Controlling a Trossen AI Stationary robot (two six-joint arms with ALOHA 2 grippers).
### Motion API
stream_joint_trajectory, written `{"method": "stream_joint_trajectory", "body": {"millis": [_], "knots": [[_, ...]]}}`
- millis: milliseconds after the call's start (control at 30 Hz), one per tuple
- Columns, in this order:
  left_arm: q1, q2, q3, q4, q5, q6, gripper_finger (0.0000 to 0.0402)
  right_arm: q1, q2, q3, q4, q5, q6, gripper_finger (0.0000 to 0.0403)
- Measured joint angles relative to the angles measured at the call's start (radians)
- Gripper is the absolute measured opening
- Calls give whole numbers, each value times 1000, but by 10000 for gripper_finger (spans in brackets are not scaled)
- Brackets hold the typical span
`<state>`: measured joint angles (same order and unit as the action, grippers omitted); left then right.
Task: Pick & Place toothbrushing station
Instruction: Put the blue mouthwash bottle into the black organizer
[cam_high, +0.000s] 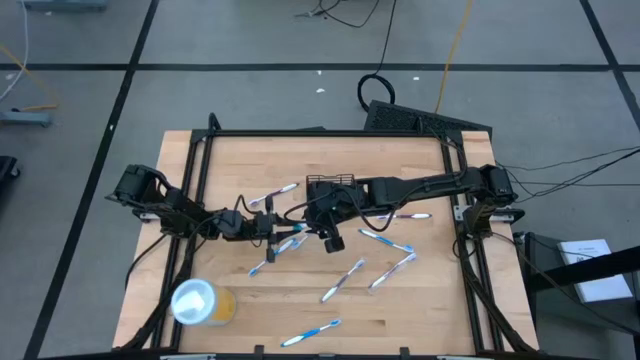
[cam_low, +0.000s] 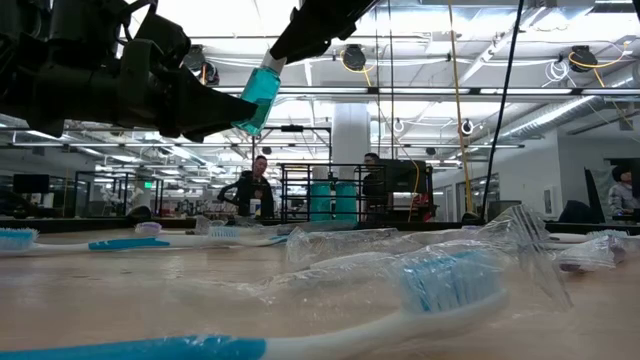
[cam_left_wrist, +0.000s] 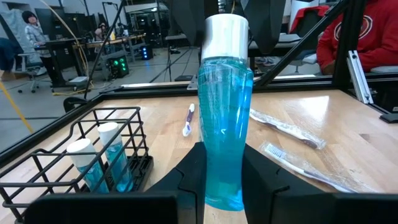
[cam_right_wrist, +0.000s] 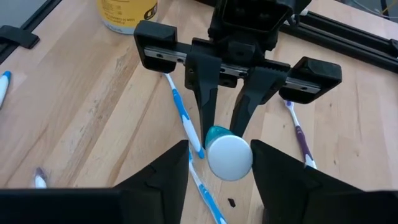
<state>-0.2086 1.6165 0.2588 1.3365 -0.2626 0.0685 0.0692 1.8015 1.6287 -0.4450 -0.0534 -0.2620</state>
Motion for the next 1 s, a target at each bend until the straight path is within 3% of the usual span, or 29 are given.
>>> {"method": "stream_joint_trajectory", "body": {"millis": [400, 700, 1000], "knots": [[2, -1, 0, -5, 0, -2, 68, -6, 46, 0, 7, 0, -20, 152], [4, -1, 1, -6, 6, -4, 68, -8, 42, -1, 5, 0, -34, 103], [7, -1, 1, -16, 0, -7, 68, -6, 39, -1, -13, -5, -27, 165]]}}
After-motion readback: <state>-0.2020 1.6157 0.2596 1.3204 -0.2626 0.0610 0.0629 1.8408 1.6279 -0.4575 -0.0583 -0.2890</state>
